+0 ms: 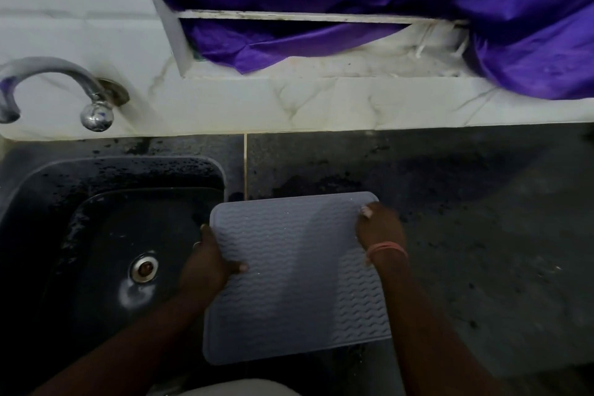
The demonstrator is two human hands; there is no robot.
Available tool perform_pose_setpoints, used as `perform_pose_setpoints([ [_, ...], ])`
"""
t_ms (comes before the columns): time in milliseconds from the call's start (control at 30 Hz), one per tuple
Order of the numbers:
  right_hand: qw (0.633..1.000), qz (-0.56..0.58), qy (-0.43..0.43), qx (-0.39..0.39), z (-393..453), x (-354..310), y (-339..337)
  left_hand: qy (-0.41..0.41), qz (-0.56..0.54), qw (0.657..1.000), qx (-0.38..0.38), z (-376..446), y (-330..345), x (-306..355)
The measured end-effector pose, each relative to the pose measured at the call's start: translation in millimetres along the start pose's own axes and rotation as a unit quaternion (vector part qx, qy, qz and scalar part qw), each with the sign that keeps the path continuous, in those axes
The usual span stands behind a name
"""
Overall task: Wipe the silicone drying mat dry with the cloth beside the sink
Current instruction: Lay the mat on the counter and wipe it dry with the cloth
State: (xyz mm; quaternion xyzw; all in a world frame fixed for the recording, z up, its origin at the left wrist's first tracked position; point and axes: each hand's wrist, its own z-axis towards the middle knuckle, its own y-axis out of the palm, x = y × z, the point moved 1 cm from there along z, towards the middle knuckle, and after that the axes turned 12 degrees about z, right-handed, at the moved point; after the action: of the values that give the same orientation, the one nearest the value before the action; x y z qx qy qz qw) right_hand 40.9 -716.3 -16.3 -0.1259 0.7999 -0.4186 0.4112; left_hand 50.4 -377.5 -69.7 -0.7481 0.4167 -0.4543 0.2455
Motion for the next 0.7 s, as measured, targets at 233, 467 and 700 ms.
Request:
perform_pose_setpoints([
  [233,0.994,-0.104,0.010,-0.037,4,-6,-11,0.005,0.008,1.000,-0.007,2,-3,4],
  [467,0.989,-0.123,0.005,-0.083,2,-26,2,0.006,0.022,1.000,-0.016,1,-7,7],
  [700,0.985,-0.130,-0.052,-0.102,-25,-54,41,-0.008,0.005,1.000,-0.022,-6,-10,7],
])
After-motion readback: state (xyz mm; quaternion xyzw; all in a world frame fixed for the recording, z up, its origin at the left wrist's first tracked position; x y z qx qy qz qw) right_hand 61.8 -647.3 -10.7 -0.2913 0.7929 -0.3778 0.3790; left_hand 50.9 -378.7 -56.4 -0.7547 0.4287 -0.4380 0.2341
